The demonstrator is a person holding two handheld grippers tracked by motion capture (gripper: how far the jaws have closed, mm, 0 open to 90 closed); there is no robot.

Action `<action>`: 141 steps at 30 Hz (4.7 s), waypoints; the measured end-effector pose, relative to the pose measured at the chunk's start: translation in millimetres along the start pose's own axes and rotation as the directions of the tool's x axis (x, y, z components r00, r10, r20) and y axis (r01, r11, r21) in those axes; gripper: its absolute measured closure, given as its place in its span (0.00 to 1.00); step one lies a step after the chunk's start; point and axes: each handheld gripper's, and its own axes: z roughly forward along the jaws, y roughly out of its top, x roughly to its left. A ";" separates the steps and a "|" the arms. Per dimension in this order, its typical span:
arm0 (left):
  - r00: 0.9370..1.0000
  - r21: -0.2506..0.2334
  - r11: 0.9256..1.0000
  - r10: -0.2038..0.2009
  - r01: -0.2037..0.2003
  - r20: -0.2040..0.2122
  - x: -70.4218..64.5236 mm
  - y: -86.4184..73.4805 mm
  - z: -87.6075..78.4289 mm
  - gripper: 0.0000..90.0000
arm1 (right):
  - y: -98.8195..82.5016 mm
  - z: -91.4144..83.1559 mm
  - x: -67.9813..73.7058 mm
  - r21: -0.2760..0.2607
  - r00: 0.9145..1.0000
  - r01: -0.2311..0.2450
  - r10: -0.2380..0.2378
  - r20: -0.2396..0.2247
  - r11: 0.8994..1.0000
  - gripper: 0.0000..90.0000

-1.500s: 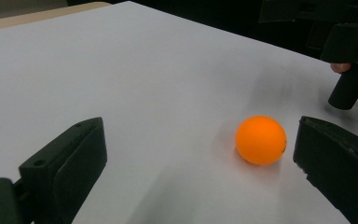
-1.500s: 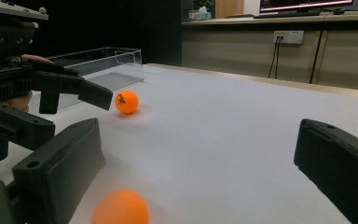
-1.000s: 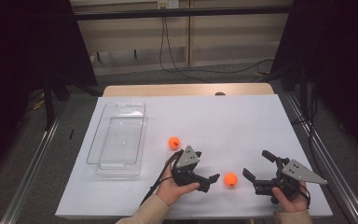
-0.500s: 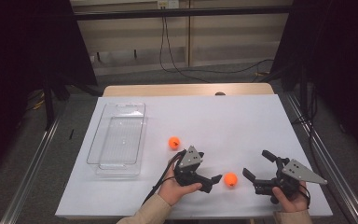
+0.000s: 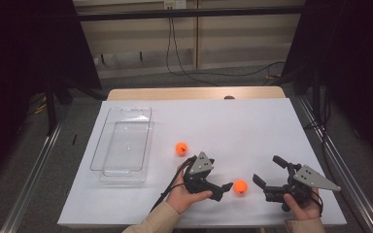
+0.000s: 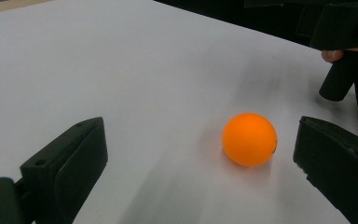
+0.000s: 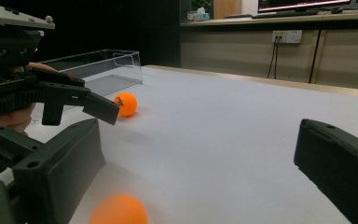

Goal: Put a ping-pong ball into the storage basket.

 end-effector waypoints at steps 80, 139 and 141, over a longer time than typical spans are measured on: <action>1.000 0.072 0.997 -0.018 0.017 0.011 -11.0 3.0 23.4 0.03 | -0.1 2.9 -1.4 0.002 1.000 -0.006 0.006 0.001 1.000 0.01; 0.994 0.206 0.977 0.027 -0.048 0.105 -20.9 3.8 49.3 0.31 | -0.5 4.1 -0.9 0.004 1.000 -0.006 0.006 -0.002 1.000 0.01; 0.994 0.203 0.978 0.029 -0.051 0.110 -21.8 3.2 50.9 0.33 | -0.5 4.1 -0.9 0.006 1.000 -0.004 0.005 -0.002 1.000 0.01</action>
